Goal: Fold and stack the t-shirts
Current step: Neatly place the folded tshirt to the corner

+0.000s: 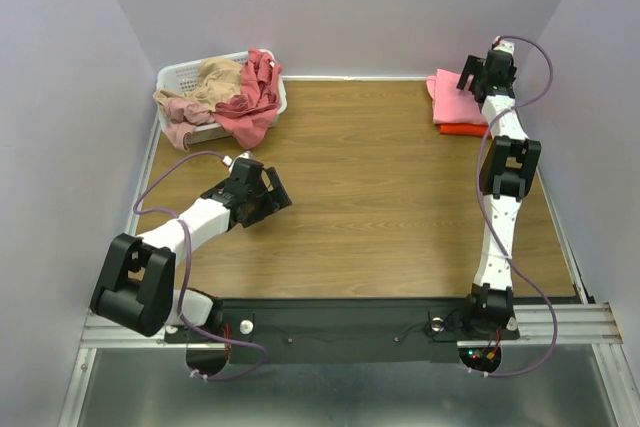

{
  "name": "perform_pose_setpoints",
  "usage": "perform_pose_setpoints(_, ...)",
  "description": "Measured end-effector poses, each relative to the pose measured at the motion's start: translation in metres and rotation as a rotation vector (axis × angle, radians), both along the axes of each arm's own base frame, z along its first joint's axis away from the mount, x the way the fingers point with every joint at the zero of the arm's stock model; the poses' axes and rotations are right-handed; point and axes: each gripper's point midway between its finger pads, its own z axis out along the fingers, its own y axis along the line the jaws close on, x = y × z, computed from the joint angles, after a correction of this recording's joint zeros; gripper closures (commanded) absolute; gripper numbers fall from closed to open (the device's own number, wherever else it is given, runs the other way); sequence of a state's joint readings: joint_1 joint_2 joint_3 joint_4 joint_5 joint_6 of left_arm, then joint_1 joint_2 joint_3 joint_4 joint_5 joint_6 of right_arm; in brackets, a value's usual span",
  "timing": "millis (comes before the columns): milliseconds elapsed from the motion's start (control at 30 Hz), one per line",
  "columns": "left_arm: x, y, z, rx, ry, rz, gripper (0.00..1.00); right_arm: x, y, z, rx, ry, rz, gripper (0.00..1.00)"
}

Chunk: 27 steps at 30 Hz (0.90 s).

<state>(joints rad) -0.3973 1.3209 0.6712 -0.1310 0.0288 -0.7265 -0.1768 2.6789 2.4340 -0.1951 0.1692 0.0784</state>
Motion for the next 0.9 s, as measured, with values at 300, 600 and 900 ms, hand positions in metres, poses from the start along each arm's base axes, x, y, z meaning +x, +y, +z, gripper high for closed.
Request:
perform_pose_setpoints(300, 0.0, 0.0, -0.003, 0.004, 0.009, 0.0, 0.02, -0.01, 0.003, 0.009, 0.009, 0.004, 0.003, 0.0)
perform_pose_setpoints(600, -0.004, 0.004, 0.032, -0.028, -0.072, 0.022, 0.02, -0.132, 0.031, 0.139, 0.126, -0.067, -0.053, 0.0)
perform_pose_setpoints(900, -0.023, 0.019, 0.109, -0.115, -0.292, 0.078, 0.02, -0.304, 0.087, 0.121, 0.381, -0.036, -0.091, 0.0)
